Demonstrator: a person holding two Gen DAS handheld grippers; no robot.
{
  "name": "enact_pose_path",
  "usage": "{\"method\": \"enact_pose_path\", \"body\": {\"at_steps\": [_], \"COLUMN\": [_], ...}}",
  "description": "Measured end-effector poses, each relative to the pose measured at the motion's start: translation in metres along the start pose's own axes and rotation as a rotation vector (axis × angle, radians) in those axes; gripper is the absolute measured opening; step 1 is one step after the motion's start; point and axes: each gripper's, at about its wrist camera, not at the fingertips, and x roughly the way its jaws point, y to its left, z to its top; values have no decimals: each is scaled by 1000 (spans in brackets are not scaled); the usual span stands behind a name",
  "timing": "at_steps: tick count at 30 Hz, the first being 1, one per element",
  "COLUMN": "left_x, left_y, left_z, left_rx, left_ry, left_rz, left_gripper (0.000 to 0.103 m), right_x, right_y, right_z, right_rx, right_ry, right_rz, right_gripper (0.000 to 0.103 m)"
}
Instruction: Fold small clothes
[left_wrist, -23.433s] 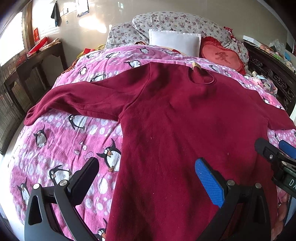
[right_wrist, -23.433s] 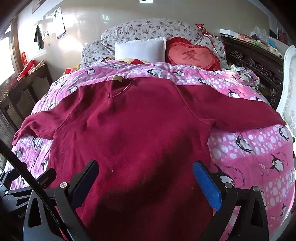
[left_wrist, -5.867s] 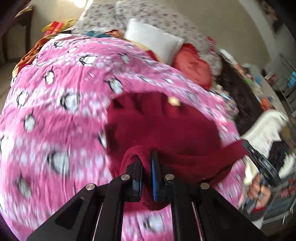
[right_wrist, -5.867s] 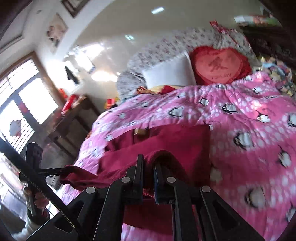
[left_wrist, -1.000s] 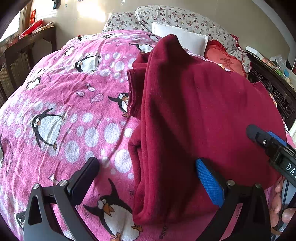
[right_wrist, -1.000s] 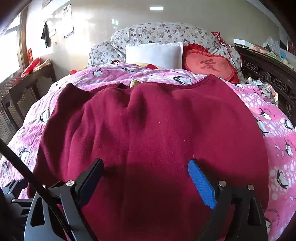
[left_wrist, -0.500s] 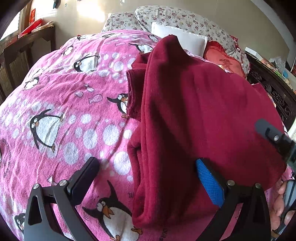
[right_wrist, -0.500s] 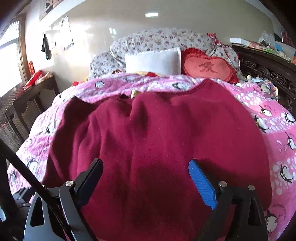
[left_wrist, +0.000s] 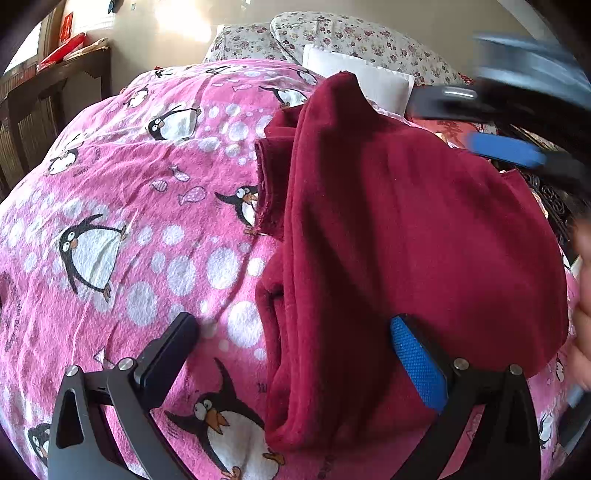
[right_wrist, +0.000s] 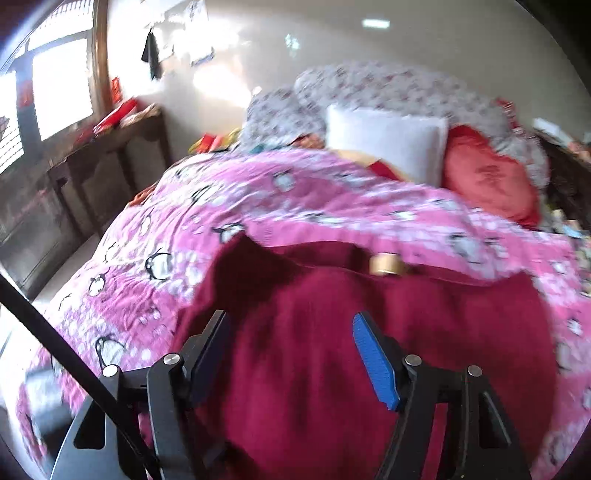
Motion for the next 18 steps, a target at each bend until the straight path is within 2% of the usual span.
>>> {"method": "enact_pose_path", "body": {"at_steps": [2,5,8,11,14,16,18], "left_x": [0,0,0,-5,-19,-27,-25], "left_y": [1,3,8,15,26,36,48], "left_z": [-1,-1,2,2,0,-1,-2], "left_rx": [0,-3,-23,-61,-113,-175,-246], "left_ry": [0,2,3,-13,-65,-104,-92], "left_rz": [-1,-6,-30,-65,-81,-67,-69], "left_gripper": [103,103,103,103,103,103,103], "right_x": [29,63,102,97,69,54,48], "right_y": [6,14,23,23,10,7,14], "right_z": [10,22,28,34,36,37,39], "right_rx": [5,-16,-79,-104,-34,21,21], "right_ry": [39,45,124,122,105,121,153], "right_rz": [-5,-65,-92,-71,5,71,118], "right_gripper": [73,73,74,74,76,90,93]}}
